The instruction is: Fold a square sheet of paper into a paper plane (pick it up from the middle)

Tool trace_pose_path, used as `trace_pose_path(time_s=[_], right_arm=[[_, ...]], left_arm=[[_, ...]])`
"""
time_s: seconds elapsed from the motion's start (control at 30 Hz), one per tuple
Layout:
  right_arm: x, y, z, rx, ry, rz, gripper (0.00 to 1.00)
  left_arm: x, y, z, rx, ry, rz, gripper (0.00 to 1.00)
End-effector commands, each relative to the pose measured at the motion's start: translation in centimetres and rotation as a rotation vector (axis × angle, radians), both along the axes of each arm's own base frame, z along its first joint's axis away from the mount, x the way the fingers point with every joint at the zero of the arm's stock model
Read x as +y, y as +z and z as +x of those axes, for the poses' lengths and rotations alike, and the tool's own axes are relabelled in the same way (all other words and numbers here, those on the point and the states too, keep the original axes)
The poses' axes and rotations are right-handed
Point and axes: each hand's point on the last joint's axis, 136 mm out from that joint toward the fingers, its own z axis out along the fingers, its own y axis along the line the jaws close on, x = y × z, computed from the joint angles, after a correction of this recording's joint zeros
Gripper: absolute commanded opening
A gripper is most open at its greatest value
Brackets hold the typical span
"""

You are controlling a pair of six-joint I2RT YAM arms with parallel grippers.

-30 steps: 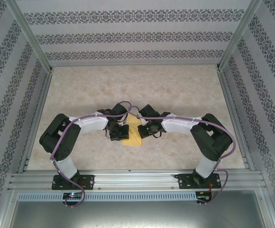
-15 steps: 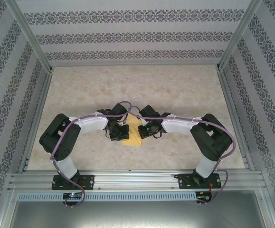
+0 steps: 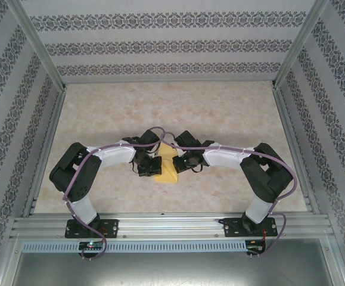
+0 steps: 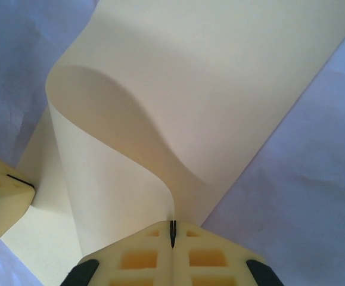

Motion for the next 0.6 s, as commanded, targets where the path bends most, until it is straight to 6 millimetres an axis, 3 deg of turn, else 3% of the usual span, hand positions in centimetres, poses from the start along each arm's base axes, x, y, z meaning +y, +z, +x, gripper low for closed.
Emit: trace_pose_path(time_s=[0.0,0.3,0.57], right_arm=[[0.2,-0.3,0.0,0.008,0.017,-0.020,0.05],[-0.3,-1.3,-0.4,0.032,0.005,-0.043,0.05],[-0.5,-1.9,-0.6,0.040,-0.003,-0.052,0.05]], left_arm=[[0.9,-1.3,-1.0,0.030,-0.023,0.067,0.02],[0.6,-0.5,-0.7,0.007,-0.023,0.048,0.04],[-0.1,4.8,1.8,-0.171,0.064,-0.039,0.08]])
